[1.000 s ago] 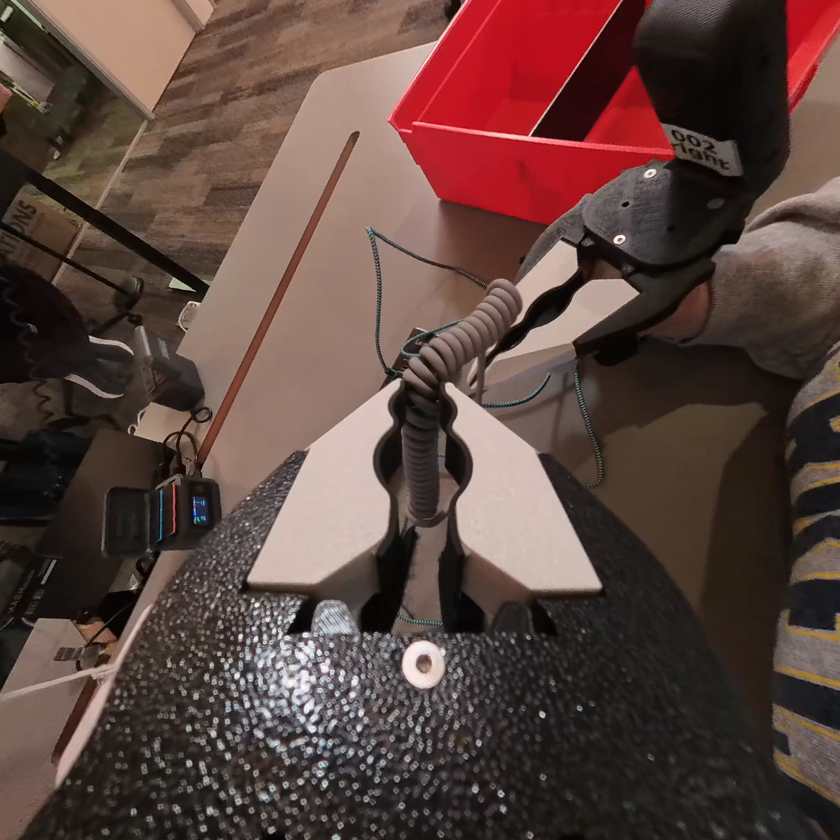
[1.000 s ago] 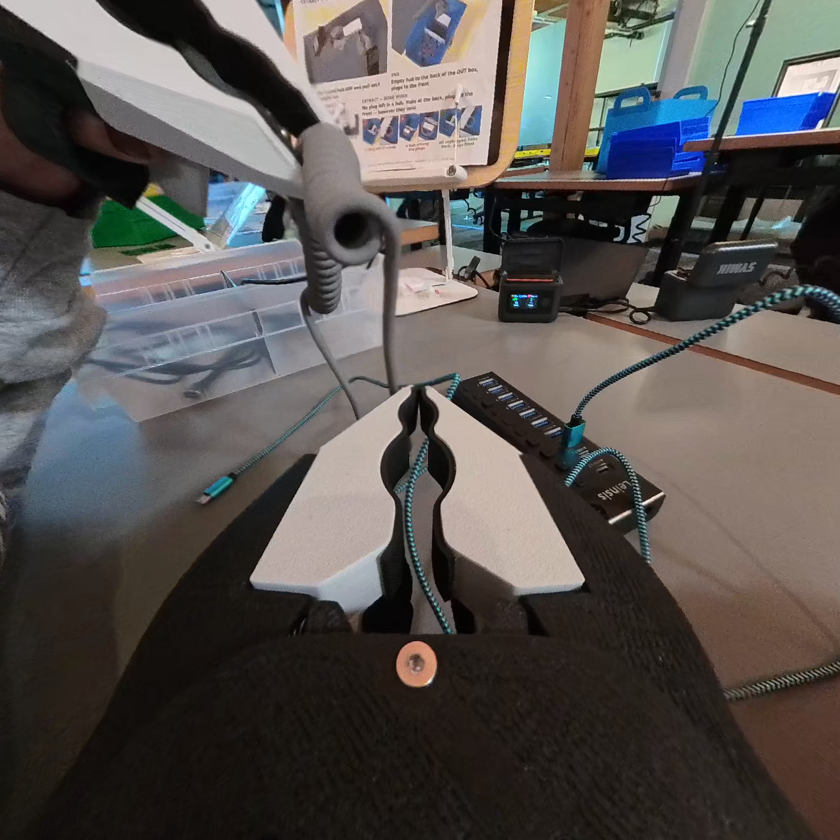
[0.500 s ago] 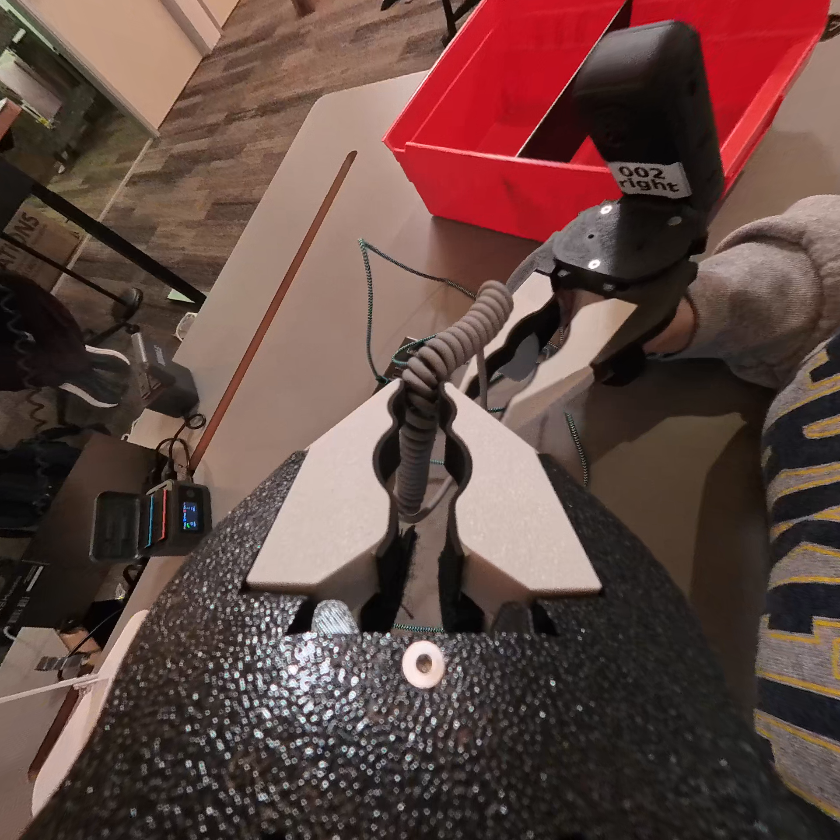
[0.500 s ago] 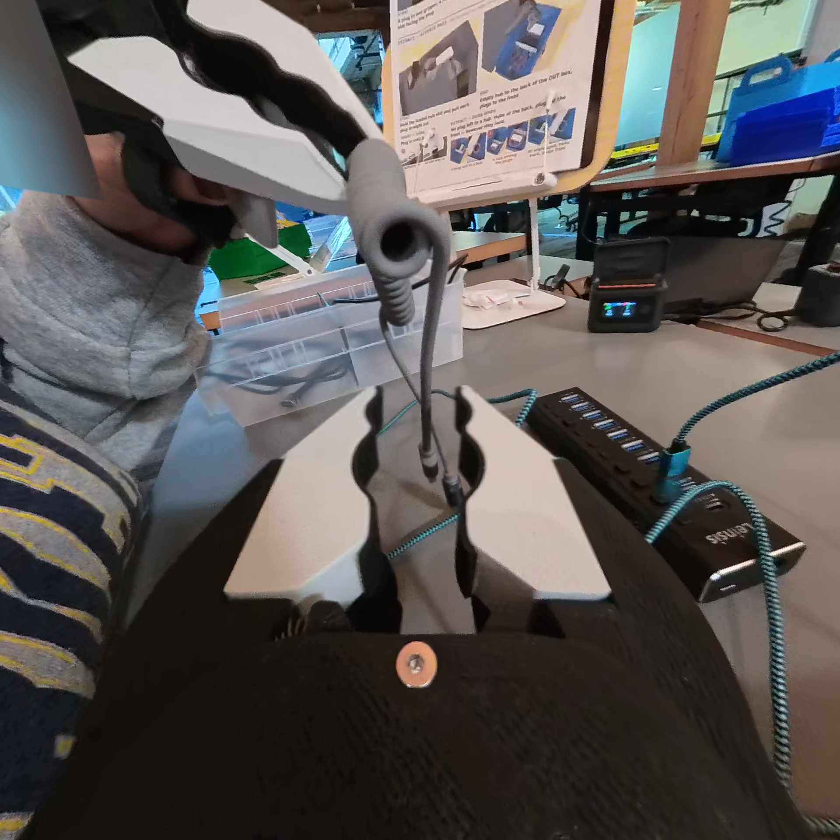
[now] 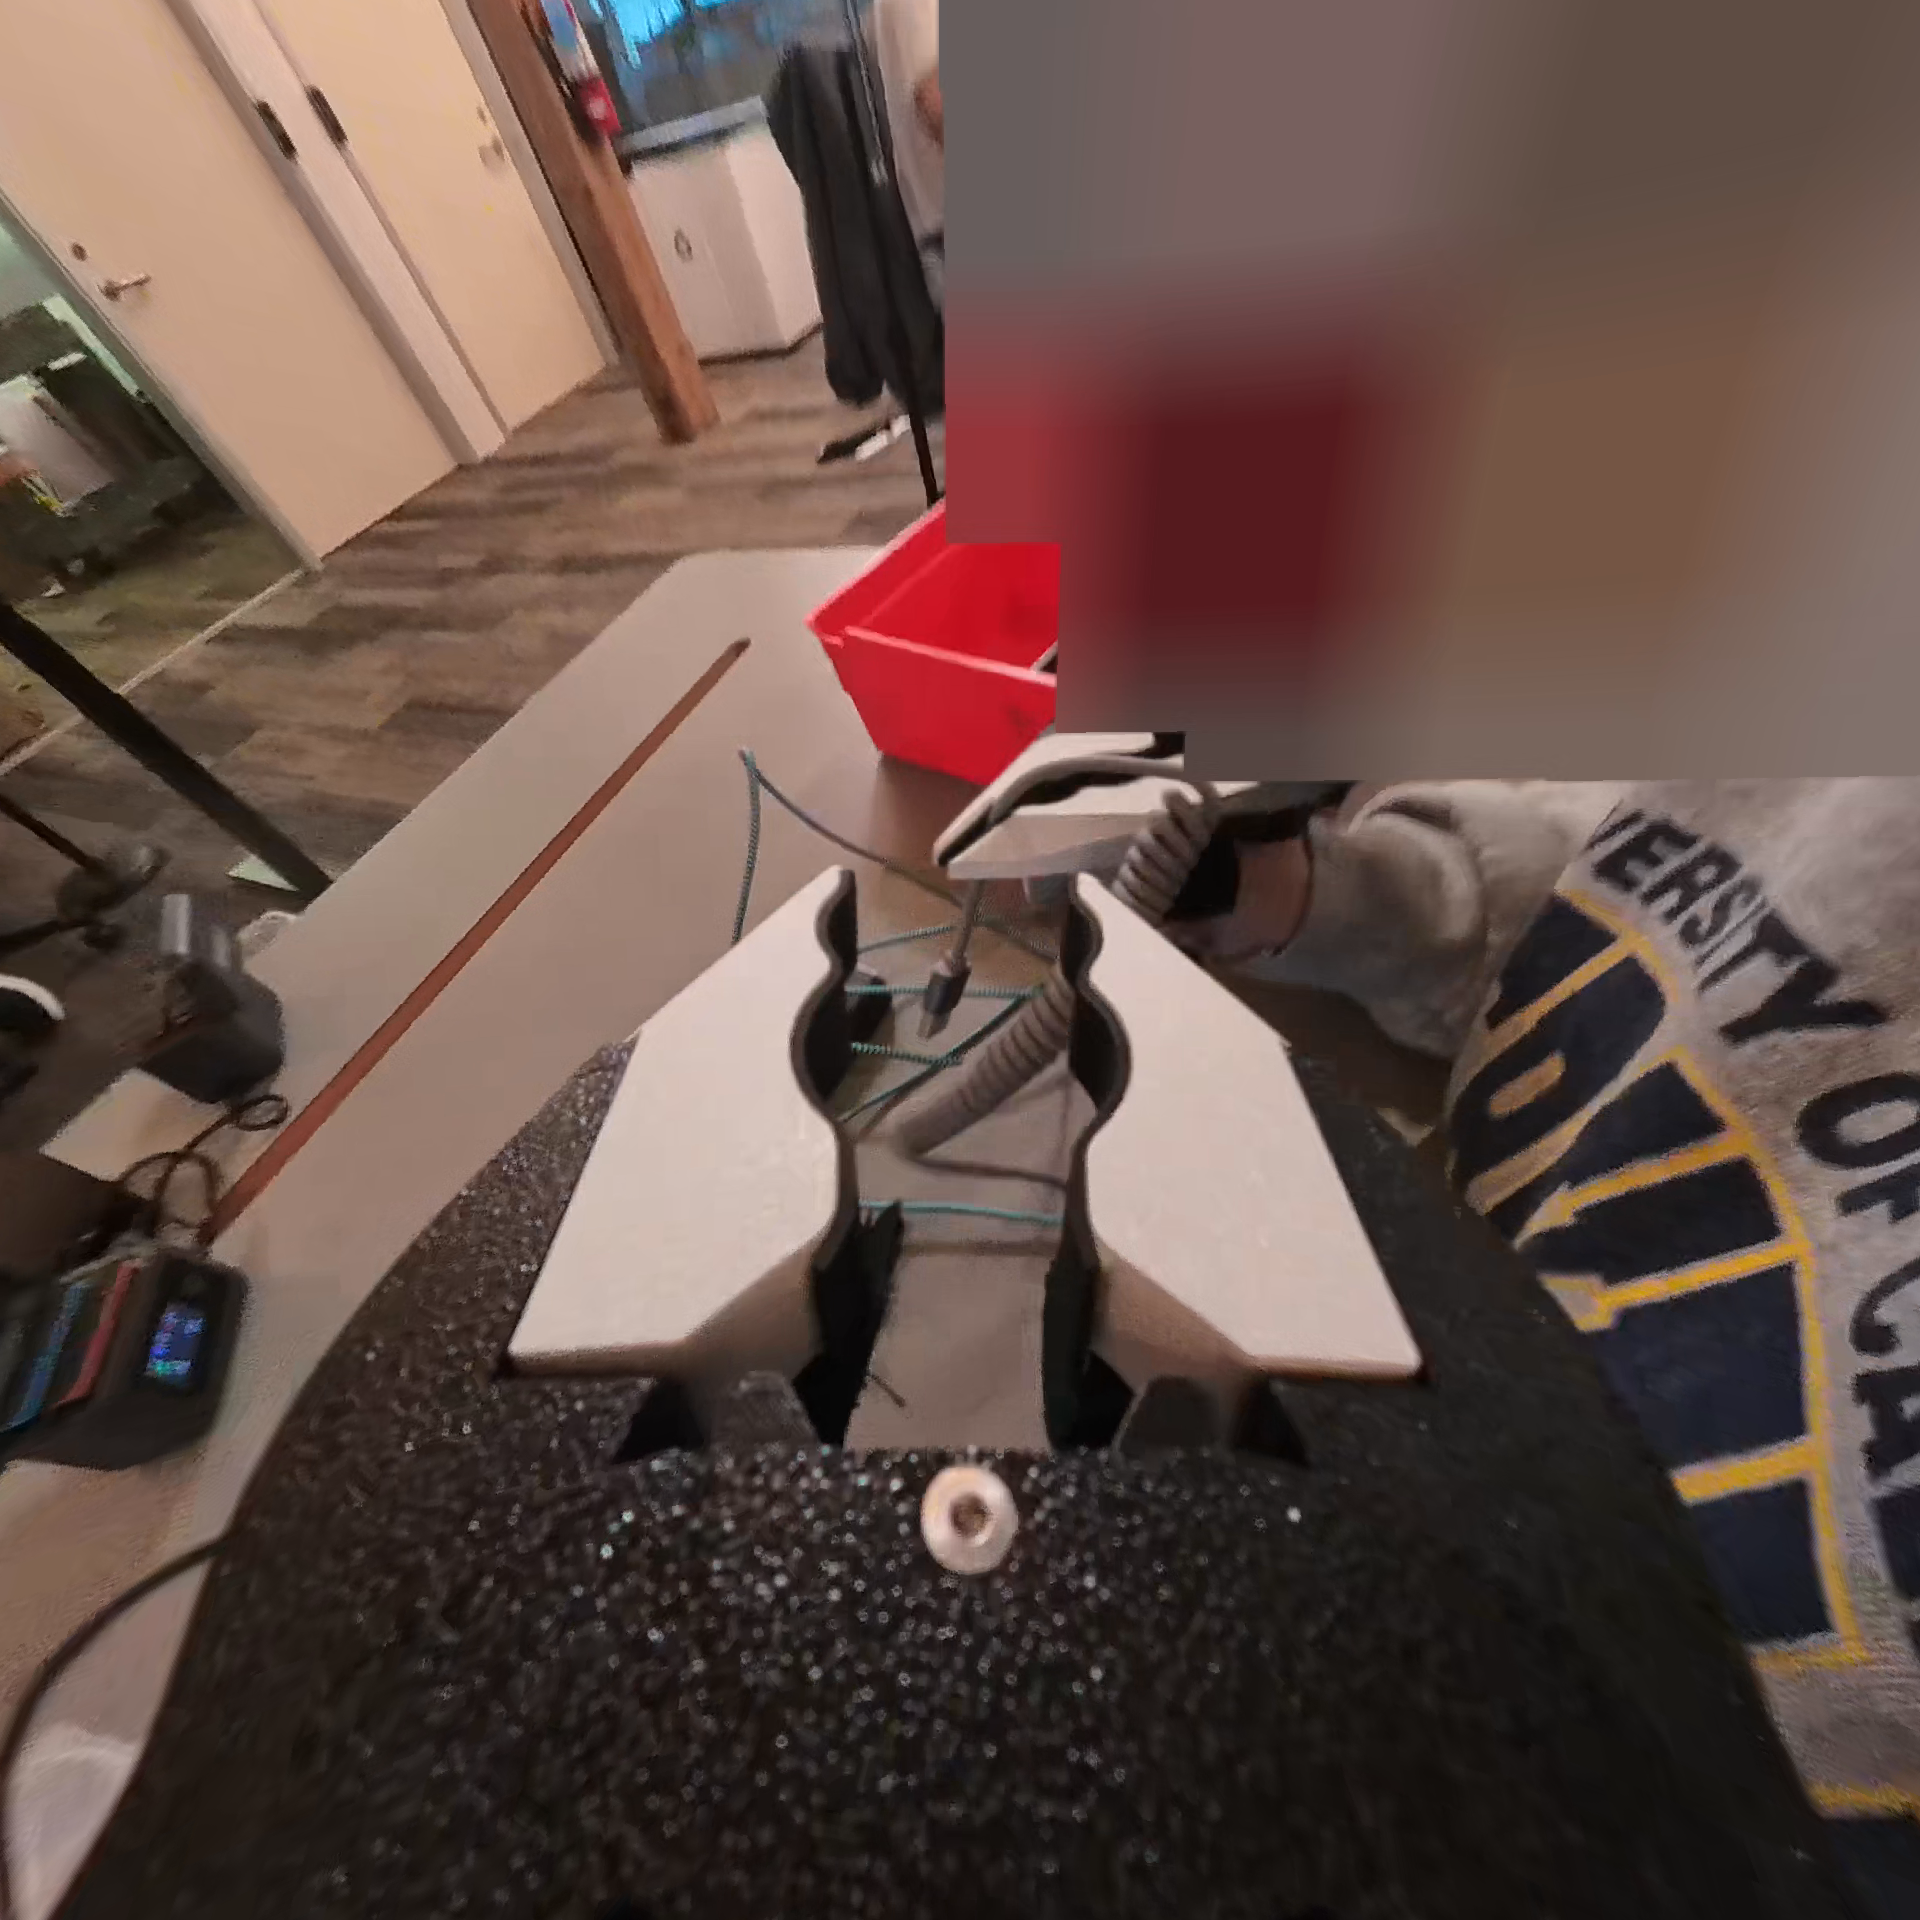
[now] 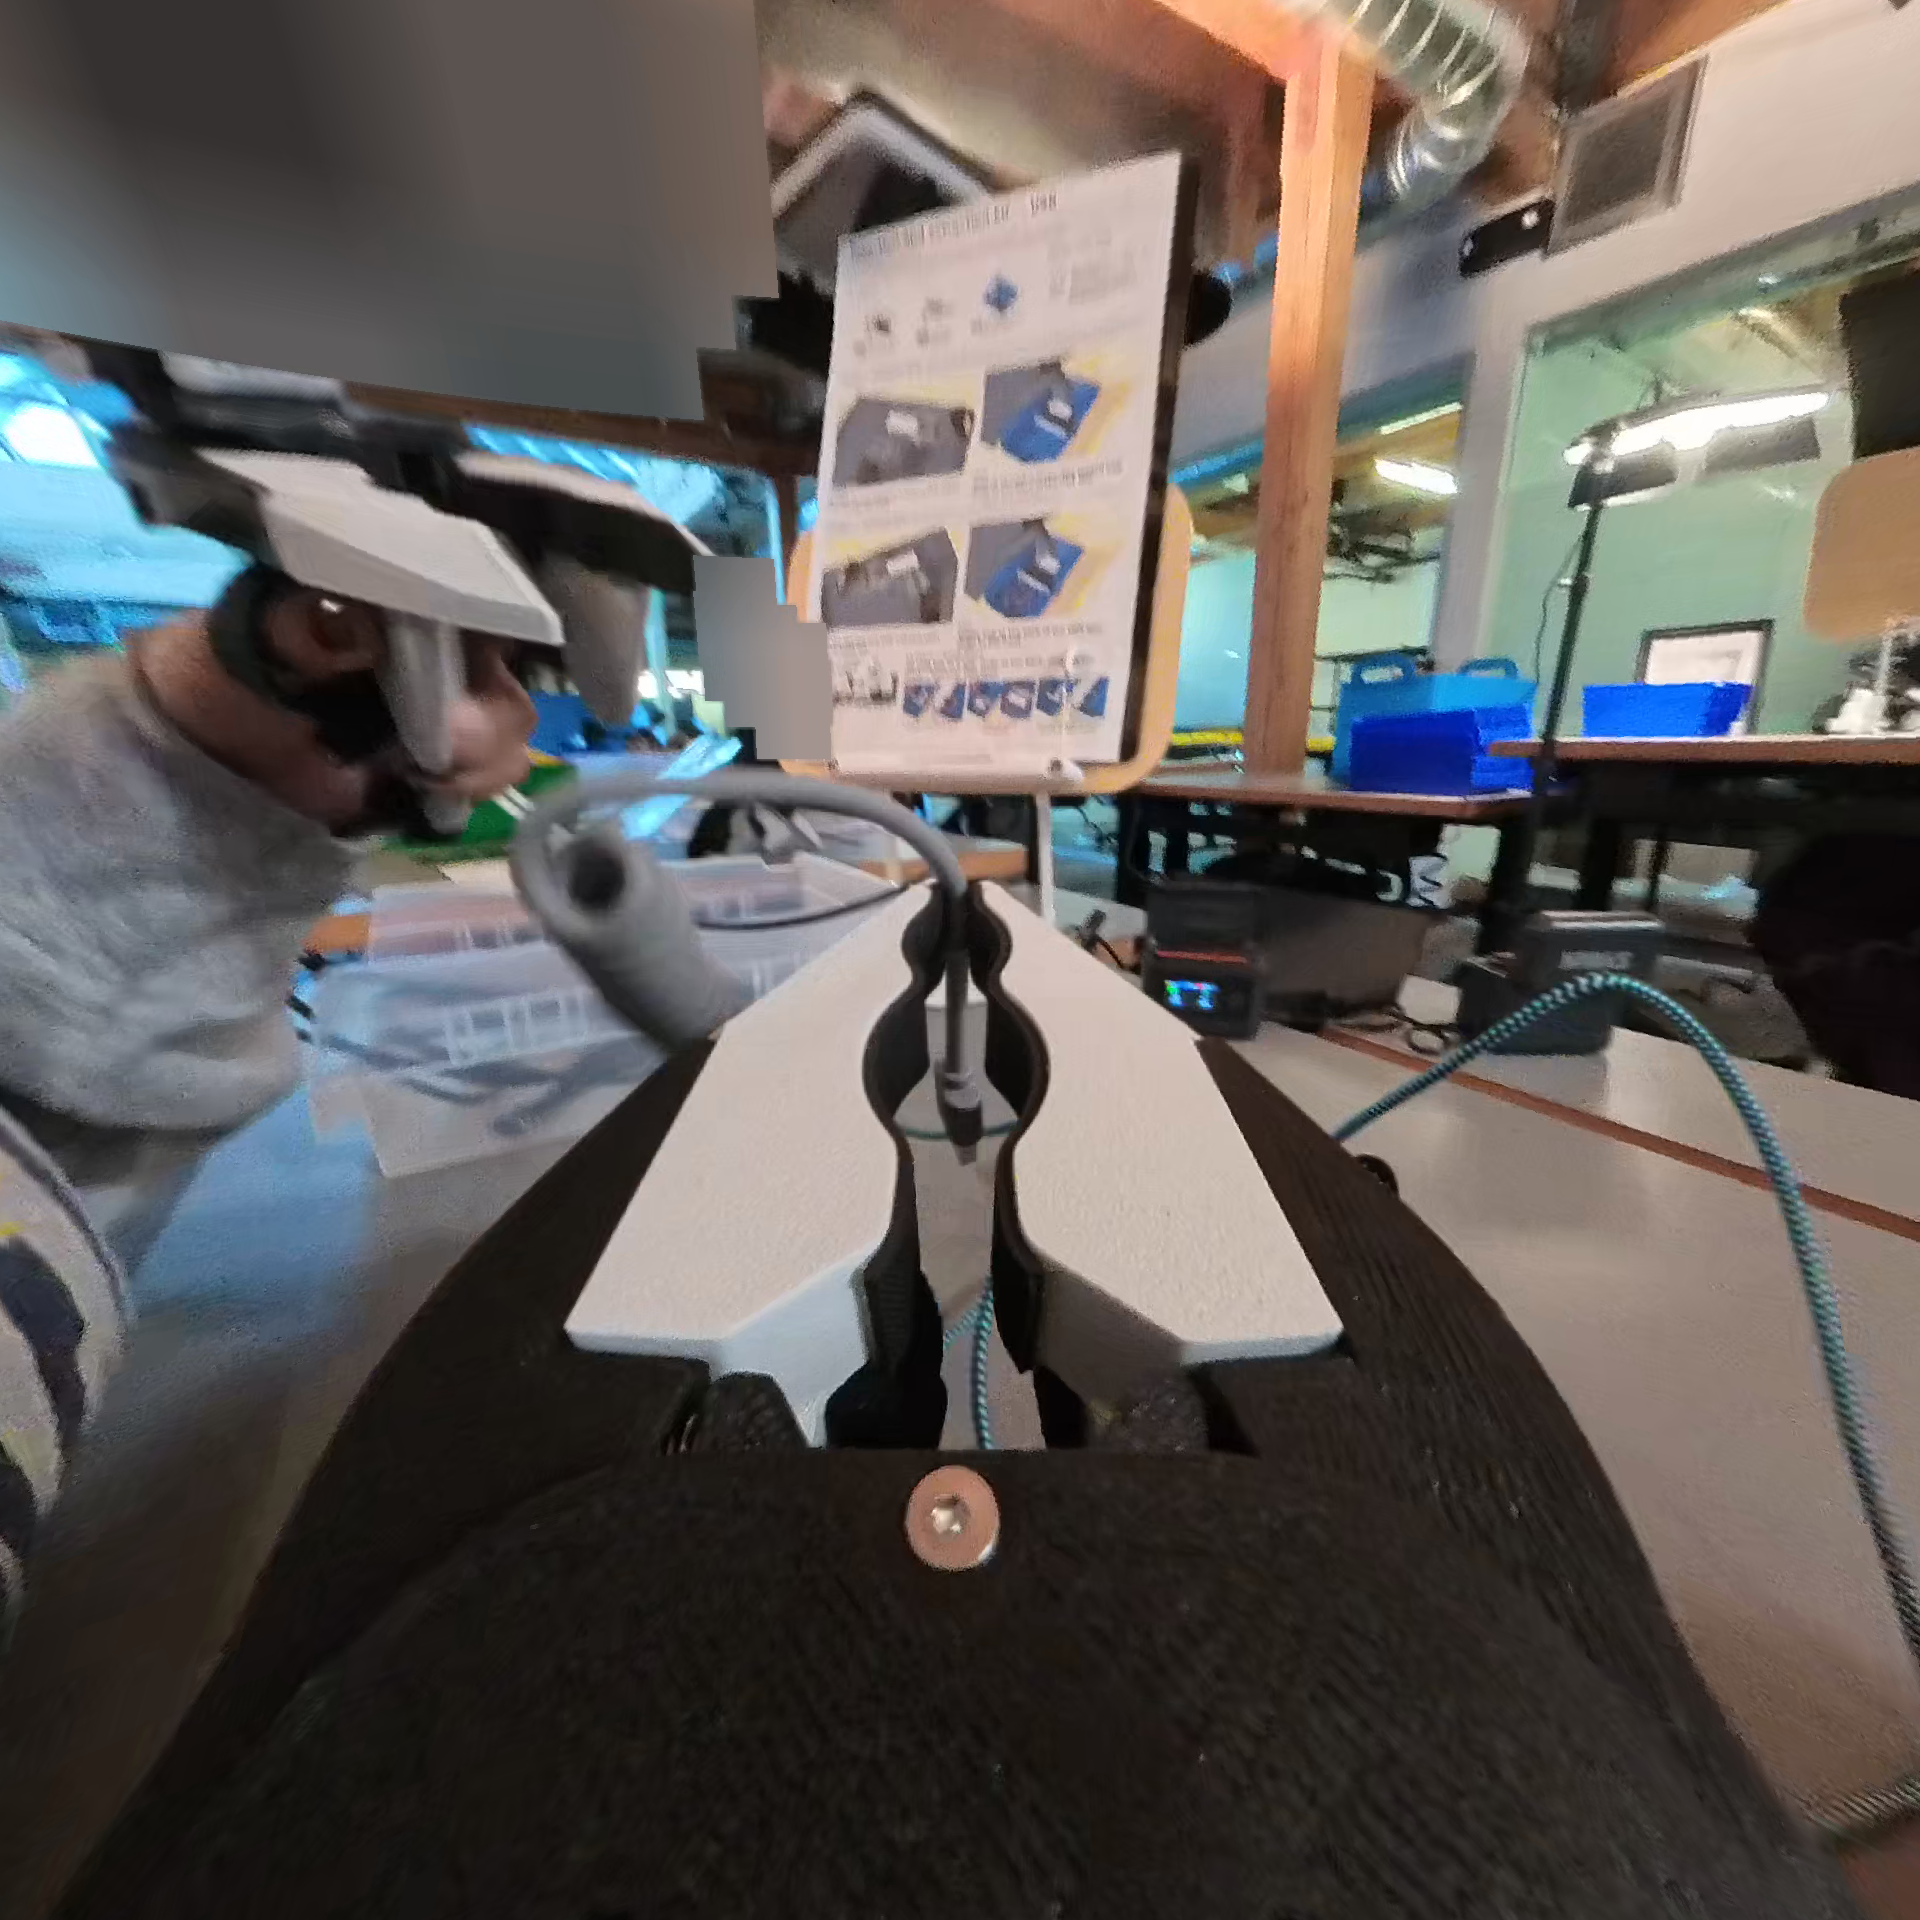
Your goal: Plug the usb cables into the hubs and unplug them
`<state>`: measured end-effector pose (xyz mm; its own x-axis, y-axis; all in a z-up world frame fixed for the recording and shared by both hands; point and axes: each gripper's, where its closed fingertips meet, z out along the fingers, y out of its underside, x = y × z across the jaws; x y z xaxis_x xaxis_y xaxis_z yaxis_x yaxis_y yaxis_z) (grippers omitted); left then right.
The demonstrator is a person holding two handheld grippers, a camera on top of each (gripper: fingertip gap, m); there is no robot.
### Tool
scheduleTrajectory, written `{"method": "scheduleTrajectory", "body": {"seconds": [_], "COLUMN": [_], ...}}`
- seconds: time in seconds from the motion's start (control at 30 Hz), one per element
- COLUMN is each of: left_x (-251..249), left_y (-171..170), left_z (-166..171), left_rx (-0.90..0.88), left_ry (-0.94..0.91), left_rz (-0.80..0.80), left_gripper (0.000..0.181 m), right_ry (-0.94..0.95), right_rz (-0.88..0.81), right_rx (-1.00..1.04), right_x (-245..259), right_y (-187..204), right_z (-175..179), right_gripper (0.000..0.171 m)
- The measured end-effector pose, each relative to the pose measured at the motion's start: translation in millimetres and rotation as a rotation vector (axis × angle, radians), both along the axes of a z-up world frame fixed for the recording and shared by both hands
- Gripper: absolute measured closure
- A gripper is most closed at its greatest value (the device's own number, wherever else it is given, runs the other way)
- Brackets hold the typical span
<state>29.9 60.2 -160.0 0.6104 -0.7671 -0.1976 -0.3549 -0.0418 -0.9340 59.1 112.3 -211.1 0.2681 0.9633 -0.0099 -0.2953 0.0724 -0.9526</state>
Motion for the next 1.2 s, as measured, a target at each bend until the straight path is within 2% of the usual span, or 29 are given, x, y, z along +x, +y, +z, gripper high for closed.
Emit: {"method": "scheduleTrajectory", "body": {"seconds": [0.07,0.17,0.23,0.43,0.63,0.7,0.77,0.83,0.9,1.0,1.03,1.1,1.2], "left_x": [-12.1,-19.9,-9.6,23.9,37.6,32.8,20.0,2.0,-13.4,-34.4,-40.8,-50.3,-49.6], "left_y": [8.0,19.8,22.1,21.0,8.8,10.9,17.0,23.2,27.2,31.1,31.7,31.2,28.1], "left_z": [1.6,-22.0,-38.5,-65.3,-58.2,-59.8,-59.3,-61.5,-68.6,-82.4,-86.8,-95.1,-101.9], "left_rx": [-0.009,0.005,-0.005,-0.070,-0.009,0.012,0.097,0.166,0.198,0.192,0.178,0.141,0.106], "left_ry": [-0.055,0.078,0.123,0.053,0.031,0.067,0.154,0.280,0.401,0.538,0.565,0.599,0.602], "left_rz": [0.075,0.175,0.157,0.046,-0.044,-0.014,0.064,0.158,0.226,0.295,0.311,0.323,0.284], "left_gripper": [0.145,0.146,0.146,0.143,0.174,0.175,0.176,0.176,0.176,0.175,0.175,0.175,0.175], "right_ry": [0.057,0.107,0.167,0.306,0.306,0.280,0.190,0.011,-0.193,-0.448,-0.531,-0.690,-0.710], "right_rz": [0.028,0.085,0.141,0.291,0.321,0.314,0.263,0.178,0.085,-0.121,-0.147,-0.208,-0.085], "right_rx": [-0.023,0.015,0.031,-0.012,-0.009,-0.015,-0.070,-0.159,-0.217,-0.200,-0.171,-0.107,0.063], "right_x": [4.5,7.1,10.7,17.8,15.9,12.9,6.2,-1.0,-2.9,10.1,15.0,26.2,9.9], "right_y": [-0.5,-11.4,-20.8,-37.8,-42.3,-40.5,-27.9,-8.3,7.6,29.9,30.7,32.5,2.1], "right_z": [7.2,19.7,32.0,53.1,53.8,51.4,42.3,25.3,8.3,-7.0,-10.7,-16.6,-3.2], "right_gripper": [0.171,0.170,0.171,0.170,0.170,0.170,0.169,0.142,0.126,0.129,0.139,0.136,0.122]}}
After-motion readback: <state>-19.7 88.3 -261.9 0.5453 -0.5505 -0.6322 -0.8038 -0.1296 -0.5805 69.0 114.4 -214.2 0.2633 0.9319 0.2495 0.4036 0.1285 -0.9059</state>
